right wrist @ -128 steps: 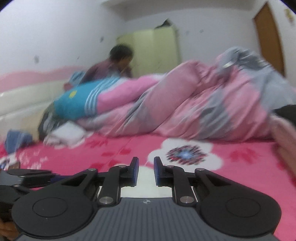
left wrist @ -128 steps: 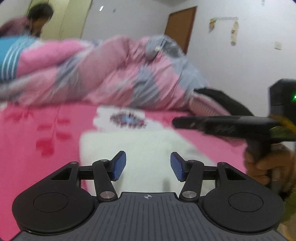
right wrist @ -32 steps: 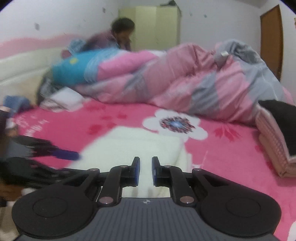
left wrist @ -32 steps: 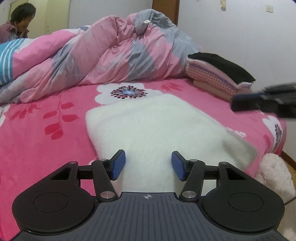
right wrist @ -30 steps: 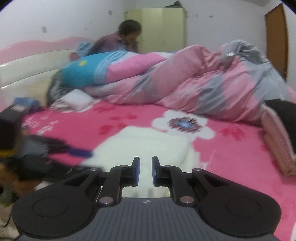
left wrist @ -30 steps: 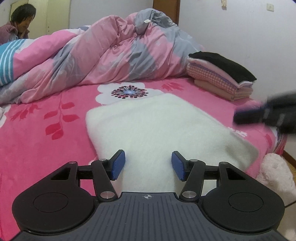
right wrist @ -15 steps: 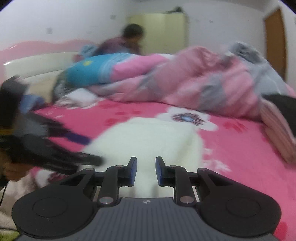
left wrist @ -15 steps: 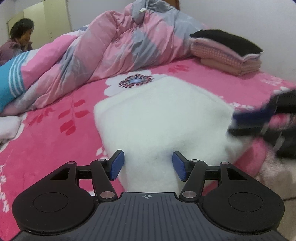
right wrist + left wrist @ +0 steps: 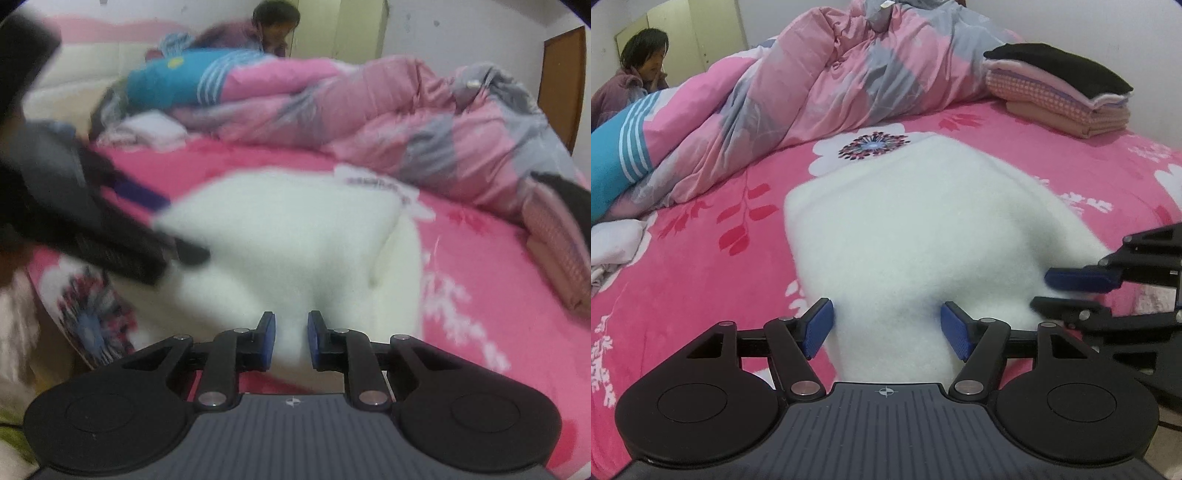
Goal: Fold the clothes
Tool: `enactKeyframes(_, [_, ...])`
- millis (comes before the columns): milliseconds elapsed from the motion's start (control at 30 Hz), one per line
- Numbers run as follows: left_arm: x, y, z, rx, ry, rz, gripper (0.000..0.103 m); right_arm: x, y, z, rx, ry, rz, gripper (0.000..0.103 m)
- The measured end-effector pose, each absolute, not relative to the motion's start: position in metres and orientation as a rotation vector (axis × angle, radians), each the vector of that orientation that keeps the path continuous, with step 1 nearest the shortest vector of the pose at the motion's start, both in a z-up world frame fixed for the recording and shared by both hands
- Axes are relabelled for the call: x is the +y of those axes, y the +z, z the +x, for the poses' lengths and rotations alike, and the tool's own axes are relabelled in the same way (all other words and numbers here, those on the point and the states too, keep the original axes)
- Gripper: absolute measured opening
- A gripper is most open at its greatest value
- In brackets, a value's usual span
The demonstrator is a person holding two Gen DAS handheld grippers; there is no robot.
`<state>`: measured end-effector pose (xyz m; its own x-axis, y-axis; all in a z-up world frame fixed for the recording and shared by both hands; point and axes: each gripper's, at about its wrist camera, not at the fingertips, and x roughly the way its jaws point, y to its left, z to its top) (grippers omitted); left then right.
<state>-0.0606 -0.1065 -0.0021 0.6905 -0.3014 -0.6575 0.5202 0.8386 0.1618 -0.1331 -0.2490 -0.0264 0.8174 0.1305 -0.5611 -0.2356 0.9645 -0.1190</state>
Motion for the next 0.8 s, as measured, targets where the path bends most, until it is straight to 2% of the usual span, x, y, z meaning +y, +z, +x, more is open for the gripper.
enactKeyframes(233, [-0.106, -0.001, -0.06, 0.68, -0.46, 0.345, 0.065, -0.256, 0.006, -0.126, 0.511, 0.17, -0.144, 0.019])
enactKeyframes(433, [-0.108, -0.001, -0.06, 0.684, -0.453, 0.353, 0.065, -0.258, -0.01, -0.113, 0.531, 0.179, -0.163, 0.02])
enactKeyframes(667, [-0.107, 0.0, -0.059, 0.691, -0.454, 0.35, 0.065, -0.254, 0.02, -0.113, 0.477, 0.17, -0.155, 0.02])
enactKeyframes(800, [-0.108, 0.0, -0.059, 0.692, -0.455, 0.351, 0.066, -0.257, 0.013, -0.098, 0.49, 0.163, -0.16, 0.02])
